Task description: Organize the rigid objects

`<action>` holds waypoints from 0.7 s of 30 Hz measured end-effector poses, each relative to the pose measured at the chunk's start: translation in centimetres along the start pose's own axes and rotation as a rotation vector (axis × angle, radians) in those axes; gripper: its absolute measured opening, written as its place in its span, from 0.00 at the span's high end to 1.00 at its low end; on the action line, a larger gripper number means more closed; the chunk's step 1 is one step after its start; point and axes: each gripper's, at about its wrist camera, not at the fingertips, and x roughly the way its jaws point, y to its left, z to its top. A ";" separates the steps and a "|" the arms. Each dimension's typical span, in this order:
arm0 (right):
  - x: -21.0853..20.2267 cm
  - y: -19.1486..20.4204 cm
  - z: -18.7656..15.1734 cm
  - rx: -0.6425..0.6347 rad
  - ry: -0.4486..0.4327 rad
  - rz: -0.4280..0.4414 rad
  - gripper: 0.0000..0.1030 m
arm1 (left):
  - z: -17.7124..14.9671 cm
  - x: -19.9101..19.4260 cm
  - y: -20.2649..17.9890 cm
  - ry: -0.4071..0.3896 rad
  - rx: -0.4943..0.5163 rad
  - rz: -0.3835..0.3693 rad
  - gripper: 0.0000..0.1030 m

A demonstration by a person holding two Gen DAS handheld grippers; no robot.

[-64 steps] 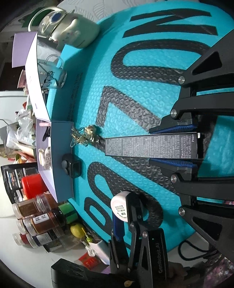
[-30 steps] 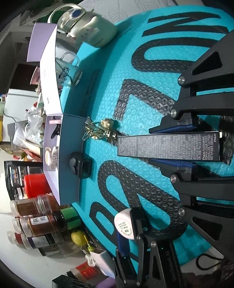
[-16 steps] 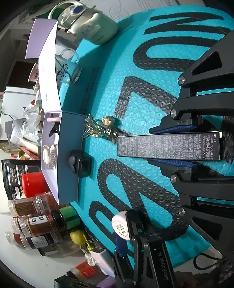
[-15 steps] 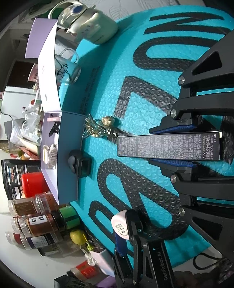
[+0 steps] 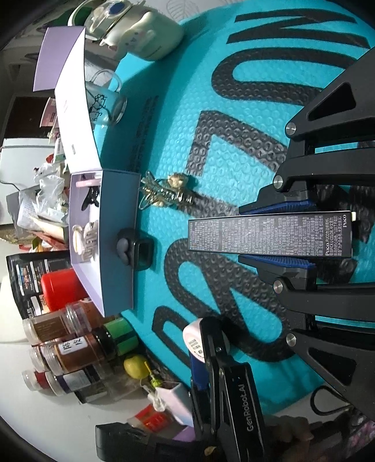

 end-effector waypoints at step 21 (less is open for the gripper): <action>-0.7 0.8 2.6 -0.068 -0.035 0.072 0.76 | 4.1 -2.1 -0.2 -0.090 0.051 0.030 0.51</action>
